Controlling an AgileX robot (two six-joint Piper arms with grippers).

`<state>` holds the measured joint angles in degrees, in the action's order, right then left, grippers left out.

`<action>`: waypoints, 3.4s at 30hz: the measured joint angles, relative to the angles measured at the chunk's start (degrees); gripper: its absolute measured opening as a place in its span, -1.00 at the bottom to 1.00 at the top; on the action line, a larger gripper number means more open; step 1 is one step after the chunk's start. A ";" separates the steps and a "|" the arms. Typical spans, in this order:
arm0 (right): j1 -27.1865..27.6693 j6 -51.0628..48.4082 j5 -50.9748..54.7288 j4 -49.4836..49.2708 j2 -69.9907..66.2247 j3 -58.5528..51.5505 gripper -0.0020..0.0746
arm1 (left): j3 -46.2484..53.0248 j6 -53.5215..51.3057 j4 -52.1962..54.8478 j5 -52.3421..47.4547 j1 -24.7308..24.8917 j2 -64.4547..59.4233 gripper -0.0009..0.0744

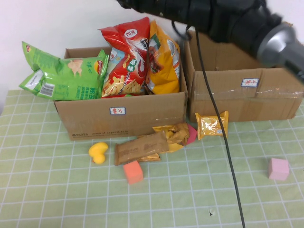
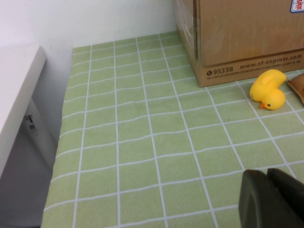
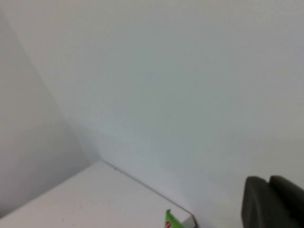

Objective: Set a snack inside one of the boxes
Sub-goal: Pick up the biscuit

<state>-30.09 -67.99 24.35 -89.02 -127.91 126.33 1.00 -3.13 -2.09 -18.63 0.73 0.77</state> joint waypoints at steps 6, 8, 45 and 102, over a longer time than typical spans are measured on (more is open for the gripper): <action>0.00 12.34 10.93 29.05 8.72 0.00 -0.93 | 0.00 0.00 0.00 0.00 0.00 0.00 -0.98; 0.00 17.89 15.56 40.62 12.06 0.00 -0.93 | 0.00 0.00 0.00 0.00 0.00 0.00 -0.98; 1.22 71.23 -15.31 97.50 57.86 -87.17 -0.93 | 0.00 -0.01 0.00 0.00 0.00 0.00 -0.98; 8.64 71.63 -56.01 77.40 2.33 -64.68 0.73 | 0.00 0.01 0.00 0.00 0.00 0.00 -0.98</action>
<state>-21.45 3.64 -31.66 -11.62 -125.58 61.65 1.00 -3.12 -2.09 -18.63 0.73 0.77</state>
